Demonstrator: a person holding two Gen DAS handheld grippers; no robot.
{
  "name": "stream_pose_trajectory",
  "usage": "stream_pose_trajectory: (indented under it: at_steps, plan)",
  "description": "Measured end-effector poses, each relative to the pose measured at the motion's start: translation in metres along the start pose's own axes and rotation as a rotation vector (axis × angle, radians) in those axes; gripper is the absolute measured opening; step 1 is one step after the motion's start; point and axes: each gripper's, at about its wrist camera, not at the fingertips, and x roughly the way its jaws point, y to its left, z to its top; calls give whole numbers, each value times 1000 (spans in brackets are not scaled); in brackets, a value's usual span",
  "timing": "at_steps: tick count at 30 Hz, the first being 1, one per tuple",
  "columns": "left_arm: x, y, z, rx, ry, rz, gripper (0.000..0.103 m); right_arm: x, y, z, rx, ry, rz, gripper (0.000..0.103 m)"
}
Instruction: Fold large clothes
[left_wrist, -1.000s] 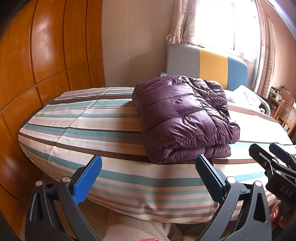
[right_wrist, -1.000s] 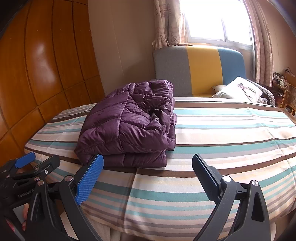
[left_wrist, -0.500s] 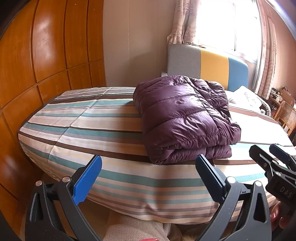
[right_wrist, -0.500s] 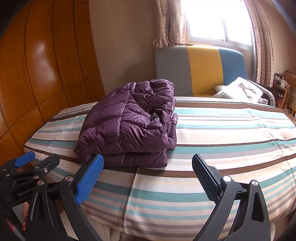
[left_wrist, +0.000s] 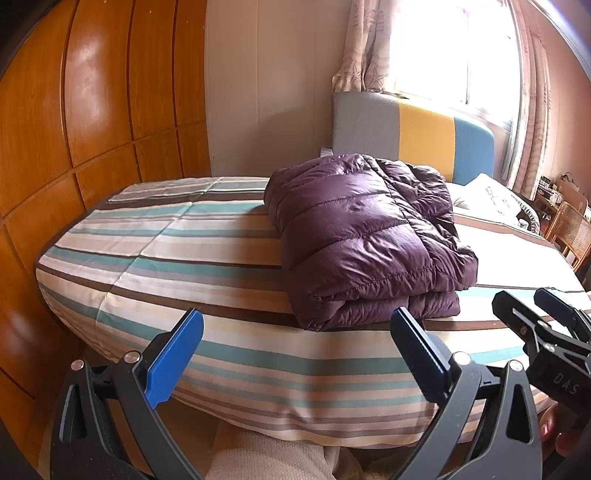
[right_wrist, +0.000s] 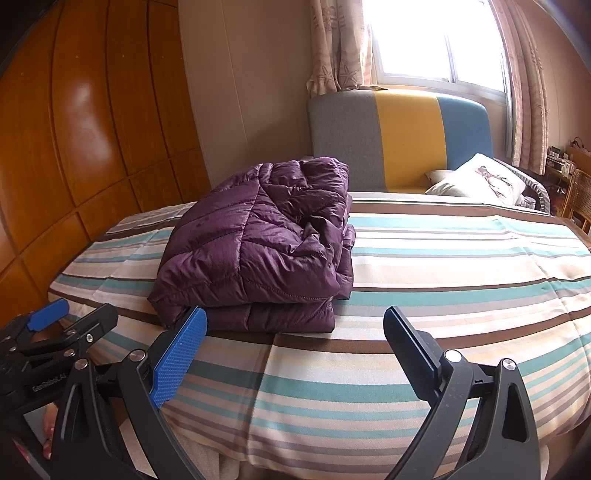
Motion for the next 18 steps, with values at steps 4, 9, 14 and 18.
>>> stream_pose_trajectory:
  at_steps: [4, 9, 14, 18]
  plan:
    - [-3, -2, 0, -1, -10, -4, 101, 0, 1, 0, -2, 4, 1, 96]
    - [0, -1, -1, -6, 7, 18, 101, 1, 0, -1, 1, 9, 4, 96]
    - [6, 2, -2, -18, 34, 4, 101, 6, -4, -1, 10, 23, 4, 96]
    - [17, 9, -1, -31, 66, 10, 101, 18, -23, 1, 57, 49, -16, 96]
